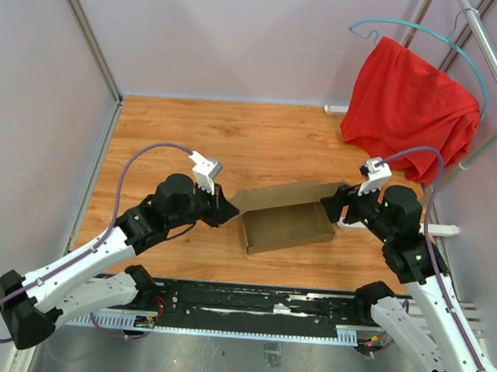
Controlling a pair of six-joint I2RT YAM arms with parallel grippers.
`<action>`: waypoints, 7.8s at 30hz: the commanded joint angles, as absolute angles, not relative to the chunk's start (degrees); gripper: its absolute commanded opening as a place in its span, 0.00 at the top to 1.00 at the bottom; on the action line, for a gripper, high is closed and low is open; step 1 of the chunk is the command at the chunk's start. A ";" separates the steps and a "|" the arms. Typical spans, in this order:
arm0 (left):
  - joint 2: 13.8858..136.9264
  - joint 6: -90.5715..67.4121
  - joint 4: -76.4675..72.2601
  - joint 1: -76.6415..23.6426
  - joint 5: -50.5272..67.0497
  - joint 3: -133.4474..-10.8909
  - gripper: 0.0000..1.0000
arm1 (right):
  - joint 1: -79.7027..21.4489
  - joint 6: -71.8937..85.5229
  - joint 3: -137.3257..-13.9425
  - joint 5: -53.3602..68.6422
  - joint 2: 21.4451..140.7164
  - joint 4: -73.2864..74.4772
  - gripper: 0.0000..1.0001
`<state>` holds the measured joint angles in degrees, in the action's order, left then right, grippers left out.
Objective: Fold the paper box
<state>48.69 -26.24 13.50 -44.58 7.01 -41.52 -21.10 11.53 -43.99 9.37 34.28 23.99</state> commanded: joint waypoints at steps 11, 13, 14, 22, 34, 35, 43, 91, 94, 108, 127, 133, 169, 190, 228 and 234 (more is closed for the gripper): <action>50.23 -29.66 17.14 -45.70 -7.49 -52.15 0.98 | -29.91 13.58 -46.38 17.71 41.43 19.42 0.32; 51.85 -30.44 16.77 -45.70 -8.36 -53.66 0.97 | -33.61 13.31 -46.51 15.72 42.05 18.84 0.32; 52.52 -30.75 16.52 -45.70 -8.43 -54.22 0.97 | -35.56 13.27 -46.54 14.47 42.53 18.48 0.32; 54.14 -30.89 15.26 -45.70 -6.78 -52.83 0.97 | -47.16 13.28 -45.92 4.14 48.86 13.26 0.31; 54.05 -31.29 15.20 -45.70 -7.55 -52.43 0.97 | -56.00 10.85 -48.07 -4.82 58.27 8.58 0.29; 54.40 -31.22 15.16 -45.70 -7.54 -52.59 0.97 | -57.50 10.33 -47.72 -6.34 59.05 6.94 0.29; 55.20 -31.03 15.73 -45.70 -7.62 -53.35 0.97 | -63.04 9.93 -45.77 -11.26 63.59 -6.36 0.29; 49.95 -32.10 17.48 -45.70 0.22 -45.19 1.00 | -64.69 18.31 -41.65 -19.45 50.16 5.31 0.32; 49.14 -32.29 18.21 -45.75 -1.42 -46.09 1.00 | -64.64 18.10 -41.74 -28.08 42.21 12.52 0.31; 48.86 -33.18 19.64 -45.70 -4.68 -49.59 1.00 | -63.91 24.17 -35.80 -52.43 33.21 31.71 0.31; 52.30 -31.82 20.52 -45.70 -5.88 -52.92 1.00 | -22.08 7.48 -36.76 0.53 45.60 9.68 0.19; 52.63 -31.40 20.73 -45.71 -6.36 -53.65 1.00 | -17.31 5.47 -39.79 4.73 53.74 7.82 0.19; 56.77 -30.19 19.42 -45.70 -6.46 -56.22 1.00 | -17.37 8.96 -49.69 18.13 67.51 1.01 0.29; 57.49 -29.57 20.35 -45.70 -5.44 -55.05 1.00 | -17.40 7.73 -50.07 16.00 69.54 4.80 0.28; 35.26 -35.15 25.58 -45.79 -1.56 -37.13 0.63 | -17.42 15.90 -52.06 20.48 32.32 26.37 0.25; 29.79 -39.62 26.80 -45.79 -8.85 -34.97 0.53 | -17.41 15.53 -52.39 19.72 38.36 24.24 0.27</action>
<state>33.04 -36.07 26.48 -45.52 -3.79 -36.64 -17.61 15.27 -52.25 19.00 34.00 25.58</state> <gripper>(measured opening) 0.404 0.724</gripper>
